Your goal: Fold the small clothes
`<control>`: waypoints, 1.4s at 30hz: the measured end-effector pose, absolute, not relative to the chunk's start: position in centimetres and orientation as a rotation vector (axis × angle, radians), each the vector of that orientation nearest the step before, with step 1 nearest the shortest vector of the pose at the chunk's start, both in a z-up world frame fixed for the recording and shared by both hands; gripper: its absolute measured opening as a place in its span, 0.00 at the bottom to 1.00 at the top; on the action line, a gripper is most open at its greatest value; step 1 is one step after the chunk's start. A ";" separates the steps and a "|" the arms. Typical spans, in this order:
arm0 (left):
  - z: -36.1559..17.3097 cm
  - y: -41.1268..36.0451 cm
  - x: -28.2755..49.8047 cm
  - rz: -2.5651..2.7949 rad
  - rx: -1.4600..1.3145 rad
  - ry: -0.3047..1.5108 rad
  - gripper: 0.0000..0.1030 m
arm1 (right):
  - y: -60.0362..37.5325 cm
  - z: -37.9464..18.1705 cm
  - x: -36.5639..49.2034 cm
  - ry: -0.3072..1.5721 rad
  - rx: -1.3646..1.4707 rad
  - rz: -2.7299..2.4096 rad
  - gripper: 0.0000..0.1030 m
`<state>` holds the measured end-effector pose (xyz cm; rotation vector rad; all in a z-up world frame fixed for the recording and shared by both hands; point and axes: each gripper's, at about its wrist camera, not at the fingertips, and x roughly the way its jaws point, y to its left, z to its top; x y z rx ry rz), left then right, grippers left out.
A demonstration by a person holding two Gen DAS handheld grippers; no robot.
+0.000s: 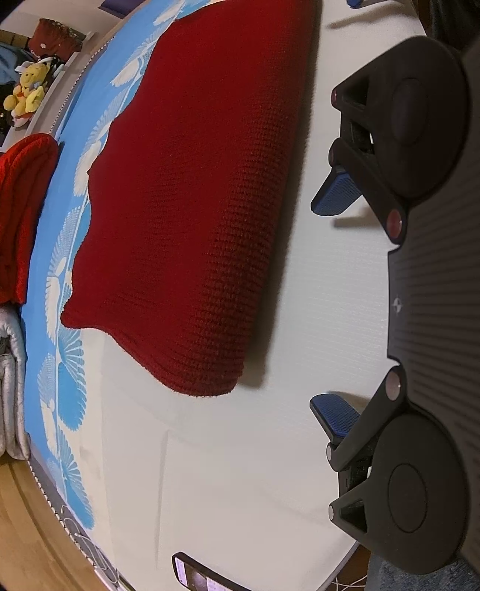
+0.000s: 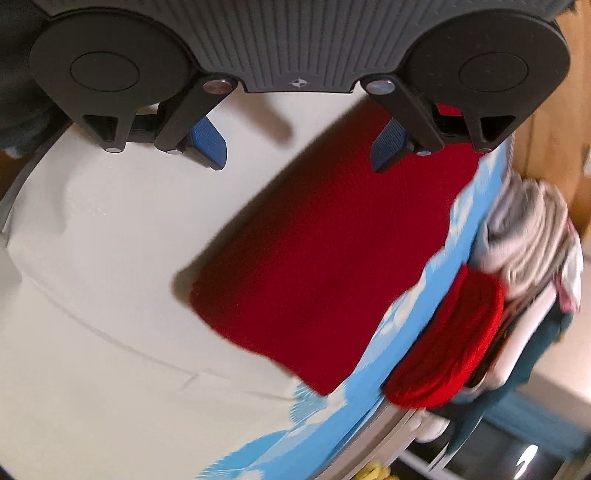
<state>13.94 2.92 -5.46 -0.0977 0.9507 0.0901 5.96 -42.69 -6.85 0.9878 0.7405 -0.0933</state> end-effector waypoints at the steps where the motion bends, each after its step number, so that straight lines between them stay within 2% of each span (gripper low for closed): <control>1: -5.4 2.9 13.9 0.089 -0.101 0.949 1.00 | -43.0 -6.9 6.1 0.729 1.012 -0.102 0.84; 10: -5.3 3.3 14.0 0.097 -0.127 0.949 1.00 | -44.8 -9.2 8.0 0.627 1.264 -0.186 0.84; 20: -3.6 7.5 13.8 0.245 -0.285 0.865 1.00 | -45.2 -10.4 9.7 0.480 1.364 -0.233 0.86; 22: -3.4 8.8 13.8 0.308 -0.330 0.847 1.00 | -44.6 -10.0 10.0 0.497 1.270 -0.275 0.56; 23: -3.5 9.4 14.0 0.337 -0.351 0.850 1.00 | -44.3 -10.1 10.3 0.525 1.218 -0.299 0.25; 30: -3.9 11.3 15.4 0.416 -0.411 0.878 1.00 | -43.6 -8.8 10.5 0.497 1.110 -0.307 0.20; 42: -4.6 11.7 15.7 0.423 -0.378 0.907 1.00 | -42.7 -8.6 11.2 0.539 1.013 -0.371 0.19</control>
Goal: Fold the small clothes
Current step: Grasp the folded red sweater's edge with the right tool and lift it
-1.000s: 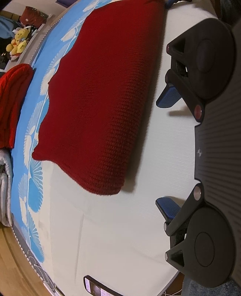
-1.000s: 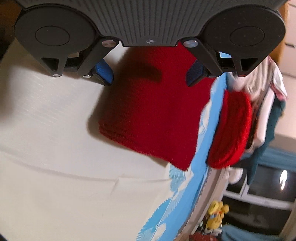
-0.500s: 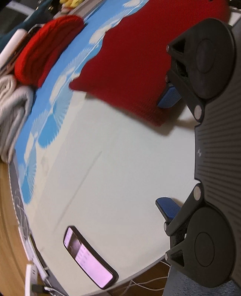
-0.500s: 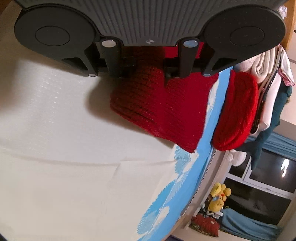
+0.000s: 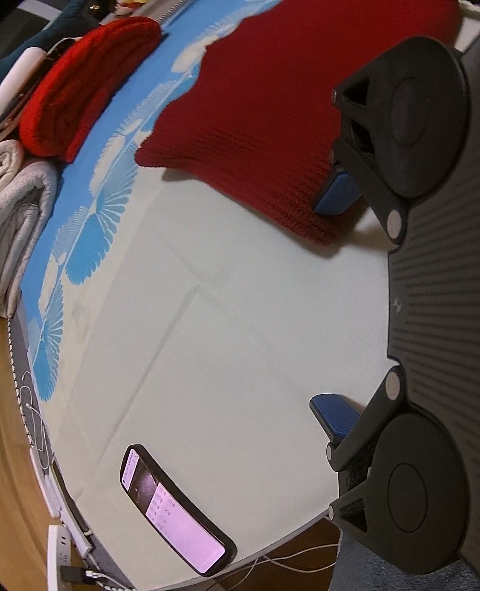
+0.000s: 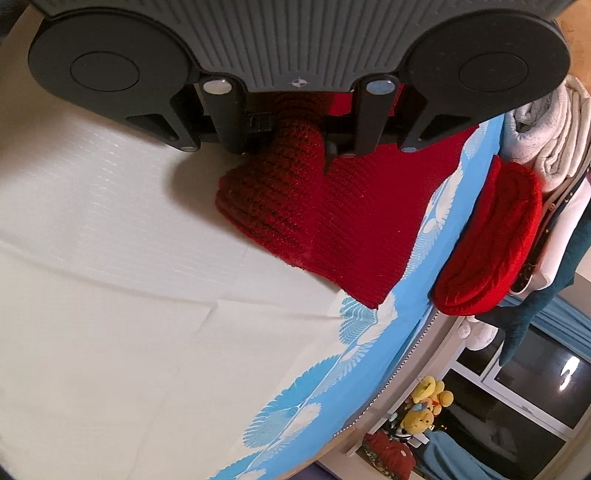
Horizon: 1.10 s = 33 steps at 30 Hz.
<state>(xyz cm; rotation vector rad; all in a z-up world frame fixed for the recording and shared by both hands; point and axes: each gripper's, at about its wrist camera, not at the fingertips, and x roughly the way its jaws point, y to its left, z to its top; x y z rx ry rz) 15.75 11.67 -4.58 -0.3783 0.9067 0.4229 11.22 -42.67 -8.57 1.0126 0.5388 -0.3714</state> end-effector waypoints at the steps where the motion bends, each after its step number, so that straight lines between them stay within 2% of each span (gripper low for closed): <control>1: -4.6 11.8 15.7 0.419 -0.378 0.910 1.00 | -42.4 -8.3 11.3 0.541 0.987 -0.377 0.19; 15: -2.8 20.2 14.3 0.500 -0.582 0.883 1.00 | -38.1 -2.7 13.5 0.553 0.628 -0.459 0.17; 20: -3.1 20.7 14.4 0.451 -0.617 0.928 1.00 | -27.2 3.4 14.6 0.361 0.154 -0.275 0.16; 23: -2.7 20.7 14.1 0.456 -0.610 0.905 1.00 | -19.0 4.9 14.1 0.274 -0.046 -0.049 0.16; 26: -2.7 21.0 14.0 0.474 -0.620 0.897 1.00 | -11.7 3.6 12.8 0.254 -0.231 0.194 0.16; 31: -3.3 21.0 13.9 0.493 -0.614 0.918 1.00 | -3.9 -3.2 12.2 0.444 -0.422 0.485 0.17; 33: -3.5 21.0 13.9 0.496 -0.606 0.923 1.00 | -2.6 -5.3 11.8 0.452 -0.460 0.472 0.21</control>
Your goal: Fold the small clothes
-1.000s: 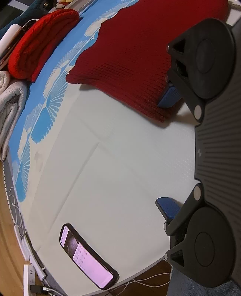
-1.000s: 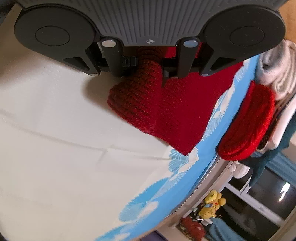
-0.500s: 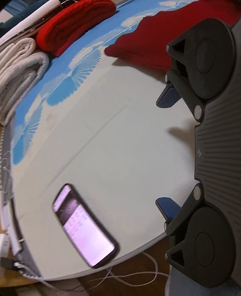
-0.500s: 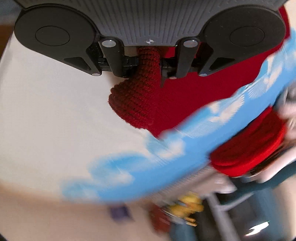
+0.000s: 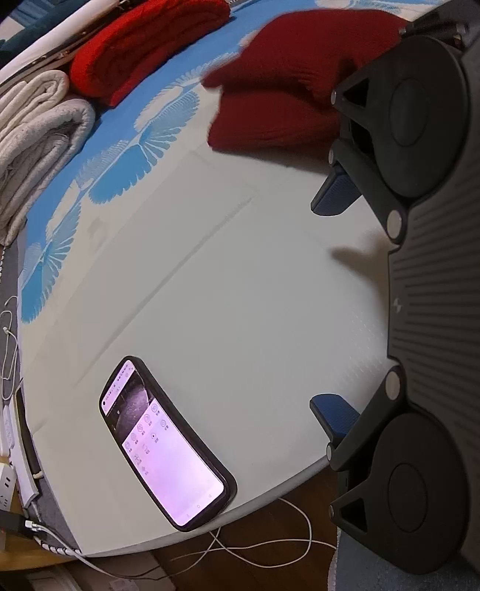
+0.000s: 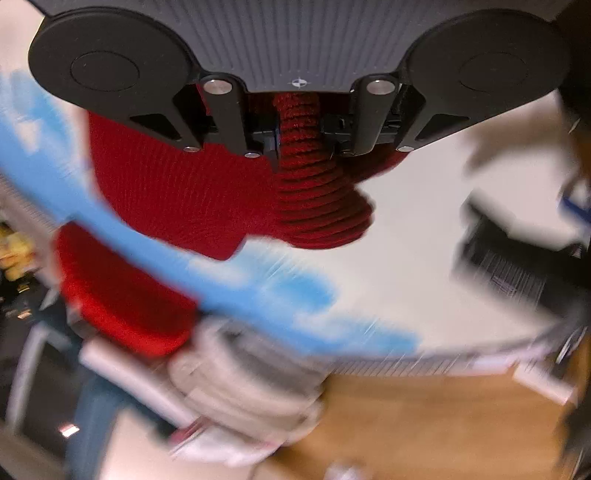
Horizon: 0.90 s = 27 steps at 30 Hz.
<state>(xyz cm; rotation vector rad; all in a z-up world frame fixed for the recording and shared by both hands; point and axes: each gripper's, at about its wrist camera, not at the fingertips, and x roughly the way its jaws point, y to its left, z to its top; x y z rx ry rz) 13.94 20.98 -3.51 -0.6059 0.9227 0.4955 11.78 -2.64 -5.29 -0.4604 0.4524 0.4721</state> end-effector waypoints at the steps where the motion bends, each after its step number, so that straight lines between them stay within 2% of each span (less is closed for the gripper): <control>1: -3.6 20.9 13.9 0.492 -0.603 0.926 1.00 | -2.4 -5.4 11.6 0.437 -0.467 0.464 0.22; 2: -3.7 20.9 13.9 0.487 -0.602 0.930 1.00 | -2.6 -5.2 11.7 0.435 -0.443 0.465 0.23; 5: -4.0 20.7 14.2 0.474 -0.602 0.943 1.00 | -3.7 -4.1 12.5 0.465 -0.349 0.518 0.36; 7: -3.9 20.5 14.3 0.464 -0.600 0.941 1.00 | -4.7 -3.5 12.2 0.489 -0.277 0.572 0.48; 8: -3.9 20.3 14.3 0.461 -0.598 0.938 1.00 | -5.2 -3.3 12.0 0.517 -0.218 0.618 0.59; 9: -3.8 20.3 14.3 0.460 -0.595 0.936 1.00 | -5.6 -3.0 12.0 0.545 -0.158 0.665 0.66; 11: -3.8 20.2 14.3 0.460 -0.596 0.932 1.00 | -6.6 -3.0 11.7 0.583 -0.053 0.736 0.67; 16: -3.9 19.9 14.4 0.455 -0.588 0.937 1.00 | -6.5 -4.5 12.7 0.652 -0.034 0.725 0.64; 19: -3.8 19.6 14.6 0.444 -0.588 0.937 1.00 | -7.5 -3.3 12.2 0.623 0.037 0.713 0.54; 21: -3.7 19.3 14.5 0.437 -0.586 0.930 1.00 | -9.0 -1.7 11.4 0.583 0.074 0.706 0.39; 22: -3.6 19.1 14.5 0.430 -0.585 0.924 1.00 | -9.6 -1.0 10.9 0.553 0.057 0.688 0.36; 24: -3.2 18.5 14.3 0.409 -0.580 0.900 1.00 | -10.7 -0.2 10.1 0.499 -0.016 0.626 0.35; 27: -2.5 16.9 14.4 0.362 -0.545 0.857 1.00 | -11.7 -1.3 10.2 0.529 -0.089 0.514 0.35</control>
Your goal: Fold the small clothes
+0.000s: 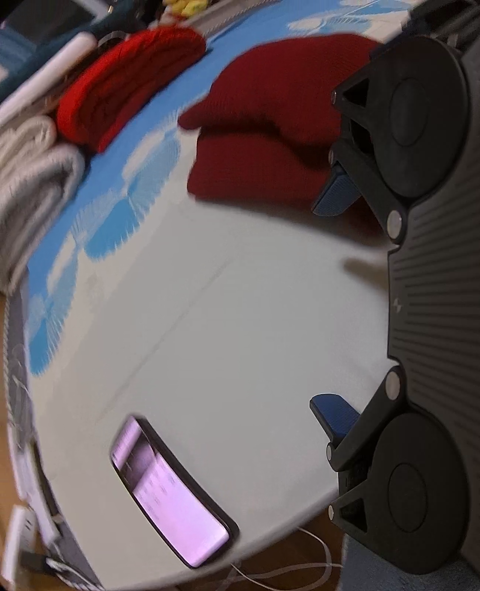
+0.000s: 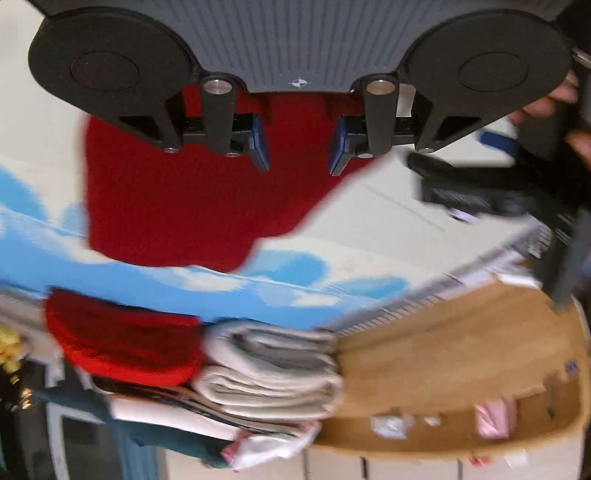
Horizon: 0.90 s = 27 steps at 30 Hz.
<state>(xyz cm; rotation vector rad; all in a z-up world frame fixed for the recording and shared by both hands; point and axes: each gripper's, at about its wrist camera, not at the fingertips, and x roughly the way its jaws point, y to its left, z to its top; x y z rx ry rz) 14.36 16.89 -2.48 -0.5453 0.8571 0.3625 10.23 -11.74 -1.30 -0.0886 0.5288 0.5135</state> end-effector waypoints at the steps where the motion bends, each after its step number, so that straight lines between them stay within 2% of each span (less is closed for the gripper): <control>1: -2.2 16.0 14.4 0.353 -0.518 0.839 1.00 | -12.1 -2.2 10.3 0.562 -0.099 0.480 0.35; 5: -1.9 12.4 14.7 0.334 -0.392 0.792 1.00 | -11.5 -4.9 10.5 0.599 -0.116 0.481 0.36; 9: -1.5 11.5 15.1 0.325 -0.418 0.750 1.00 | -12.2 -3.0 11.0 0.614 -0.032 0.538 0.35; 14: -0.1 12.5 14.6 0.299 -0.498 0.678 1.00 | -15.5 0.6 10.7 0.499 -0.096 0.493 0.35; 18: 0.8 11.3 14.3 0.255 -0.486 0.641 1.00 | -16.6 -0.9 11.8 0.526 -0.143 0.451 0.35; 22: -0.2 7.8 16.1 0.227 -0.341 0.743 1.00 | -16.4 -4.2 13.1 0.612 -0.100 0.453 0.36; 24: -1.8 6.8 17.5 0.245 -0.280 0.857 1.00 | -16.1 -4.5 13.2 0.607 -0.103 0.467 0.43; 27: -4.0 8.1 18.4 0.285 -0.400 0.952 1.00 | -16.8 -4.4 13.2 0.614 -0.063 0.507 0.47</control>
